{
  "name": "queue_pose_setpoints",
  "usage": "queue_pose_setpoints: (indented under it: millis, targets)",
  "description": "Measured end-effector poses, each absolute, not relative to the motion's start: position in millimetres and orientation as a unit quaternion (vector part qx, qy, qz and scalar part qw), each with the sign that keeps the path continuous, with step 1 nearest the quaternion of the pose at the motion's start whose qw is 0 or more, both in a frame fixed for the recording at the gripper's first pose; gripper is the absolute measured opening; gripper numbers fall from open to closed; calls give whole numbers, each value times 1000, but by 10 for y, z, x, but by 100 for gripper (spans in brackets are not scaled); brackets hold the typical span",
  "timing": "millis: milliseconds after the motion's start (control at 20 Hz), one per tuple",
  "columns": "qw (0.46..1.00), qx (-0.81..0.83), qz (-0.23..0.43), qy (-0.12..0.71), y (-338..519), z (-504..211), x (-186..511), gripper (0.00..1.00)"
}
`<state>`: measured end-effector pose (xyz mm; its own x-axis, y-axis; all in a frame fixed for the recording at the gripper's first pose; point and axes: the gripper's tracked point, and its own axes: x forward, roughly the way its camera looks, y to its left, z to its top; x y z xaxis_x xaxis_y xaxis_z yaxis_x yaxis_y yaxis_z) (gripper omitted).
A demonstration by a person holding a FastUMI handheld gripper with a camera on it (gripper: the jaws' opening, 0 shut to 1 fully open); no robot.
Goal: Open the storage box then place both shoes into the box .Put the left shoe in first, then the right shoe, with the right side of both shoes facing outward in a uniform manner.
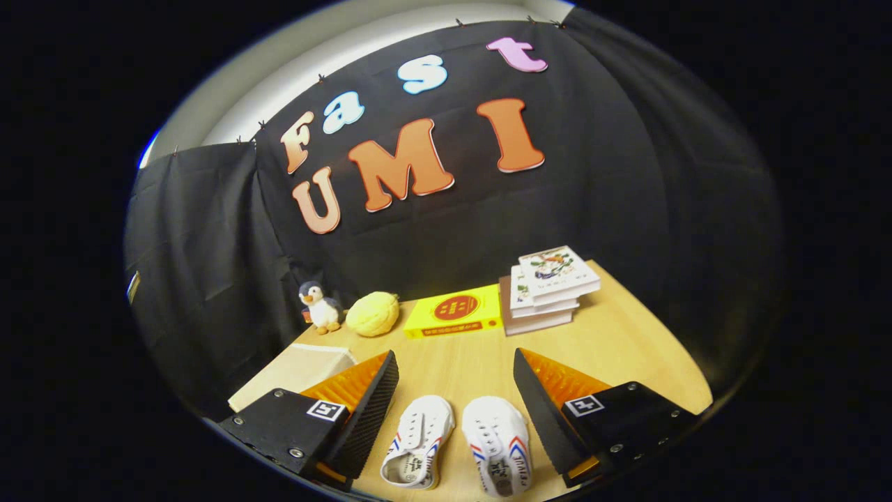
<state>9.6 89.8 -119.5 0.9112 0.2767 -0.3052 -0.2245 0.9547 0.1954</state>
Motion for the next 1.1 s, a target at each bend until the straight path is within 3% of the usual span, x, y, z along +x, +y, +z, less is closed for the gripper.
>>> queue_pose_setpoints:
  millis: [700, 1100]
  targets:
    - [821, 303, 303, 377, 2236, -2199, -465, 98]
    - [727, 443, 331, 407, 2686, -2263, -558, 97]
